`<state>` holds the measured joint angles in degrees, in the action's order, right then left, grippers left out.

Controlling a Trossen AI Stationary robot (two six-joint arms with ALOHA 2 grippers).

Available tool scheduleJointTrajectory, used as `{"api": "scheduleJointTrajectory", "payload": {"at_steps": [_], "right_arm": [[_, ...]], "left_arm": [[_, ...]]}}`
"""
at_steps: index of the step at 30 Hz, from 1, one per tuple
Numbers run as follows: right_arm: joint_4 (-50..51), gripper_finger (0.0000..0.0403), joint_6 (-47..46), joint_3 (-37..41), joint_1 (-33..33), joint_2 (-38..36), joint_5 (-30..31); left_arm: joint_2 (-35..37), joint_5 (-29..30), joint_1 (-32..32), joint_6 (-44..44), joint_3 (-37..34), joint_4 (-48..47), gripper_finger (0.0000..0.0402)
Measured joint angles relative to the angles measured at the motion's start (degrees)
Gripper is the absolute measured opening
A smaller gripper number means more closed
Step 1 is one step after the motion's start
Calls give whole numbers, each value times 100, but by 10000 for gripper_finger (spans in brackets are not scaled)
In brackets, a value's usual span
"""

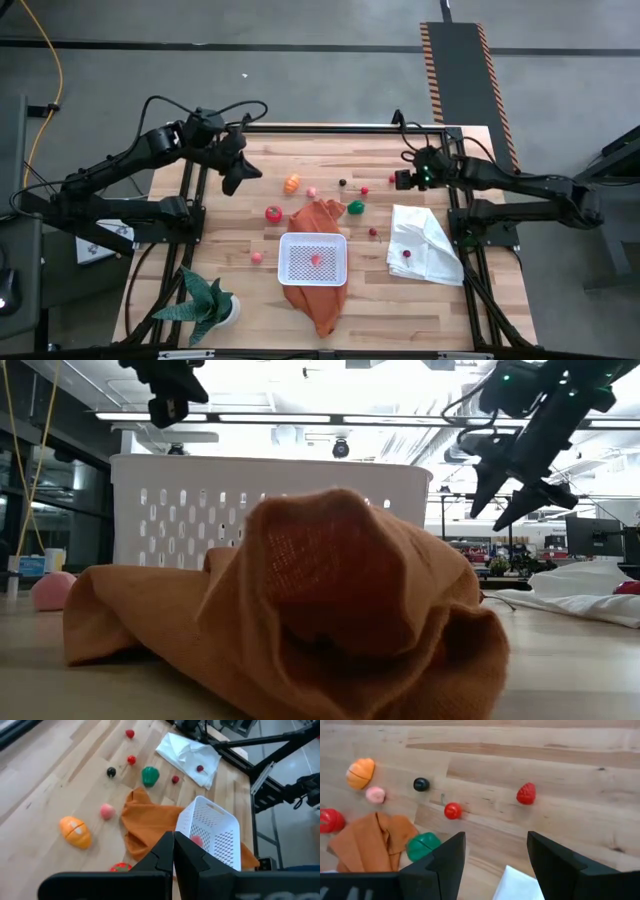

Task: Pick and placing Produce into tupperware
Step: Put the red raspberry into the white basket

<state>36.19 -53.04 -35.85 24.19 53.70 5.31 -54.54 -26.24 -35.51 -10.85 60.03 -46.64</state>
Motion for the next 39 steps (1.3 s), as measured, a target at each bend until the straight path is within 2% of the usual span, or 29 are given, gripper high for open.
{"api": "scheduleJointTrajectory", "payload": {"at_steps": [5, 8, 11, 15, 20, 25, 39], "right_arm": [[215, 204, 412, -477, 35, 680, -23], [559, 204, 529, -777, 77, 1127, -23], [817, 204, 668, -1041, 157, 1526, -19], [873, 204, 812, -1398, 267, 1938, 27], [1115, 204, 863, -1909, 452, 2419, 140], [1685, 204, 1173, -2284, 637, 3000, 156], [1438, 204, 1410, -2313, 694, 3678, 12]], "left_arm": [[1, 176, 407, -287, 0, 140, 1], [2, 565, 893, -438, 0, 194, 1], [2, 1274, 1462, -595, 0, 230, 1], [2, 2588, 2180, -612, 0, 196, 1], [-84, 3805, 2675, -603, 2, -29, 1], [-328, 3910, 2733, -668, 0, -474, 1], [-684, 3672, 2729, -763, 0, -594, 1]]}}
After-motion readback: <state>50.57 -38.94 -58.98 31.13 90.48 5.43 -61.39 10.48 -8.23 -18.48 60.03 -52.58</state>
